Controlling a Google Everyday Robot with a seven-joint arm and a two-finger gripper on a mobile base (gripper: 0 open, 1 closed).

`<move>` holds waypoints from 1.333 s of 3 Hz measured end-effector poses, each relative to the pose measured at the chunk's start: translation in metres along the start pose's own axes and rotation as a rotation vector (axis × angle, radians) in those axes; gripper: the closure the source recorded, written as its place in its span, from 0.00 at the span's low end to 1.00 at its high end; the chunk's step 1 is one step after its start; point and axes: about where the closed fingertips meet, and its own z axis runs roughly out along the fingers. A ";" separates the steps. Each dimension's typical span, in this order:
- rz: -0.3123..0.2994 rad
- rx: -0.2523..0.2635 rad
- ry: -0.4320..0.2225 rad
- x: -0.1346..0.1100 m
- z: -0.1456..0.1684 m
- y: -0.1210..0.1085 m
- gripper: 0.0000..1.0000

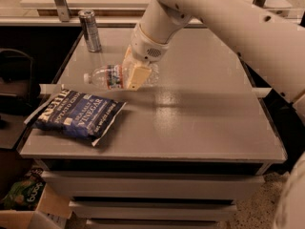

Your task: Move water bottle near blue chip bag

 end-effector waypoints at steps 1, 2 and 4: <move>0.035 -0.009 0.013 0.001 0.013 -0.005 1.00; 0.064 -0.015 0.017 0.002 0.022 -0.008 1.00; 0.087 -0.027 0.014 0.004 0.027 -0.011 0.59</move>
Offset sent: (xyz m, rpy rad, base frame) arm 0.0153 0.0114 -0.0234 -0.0165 0.0589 -0.0888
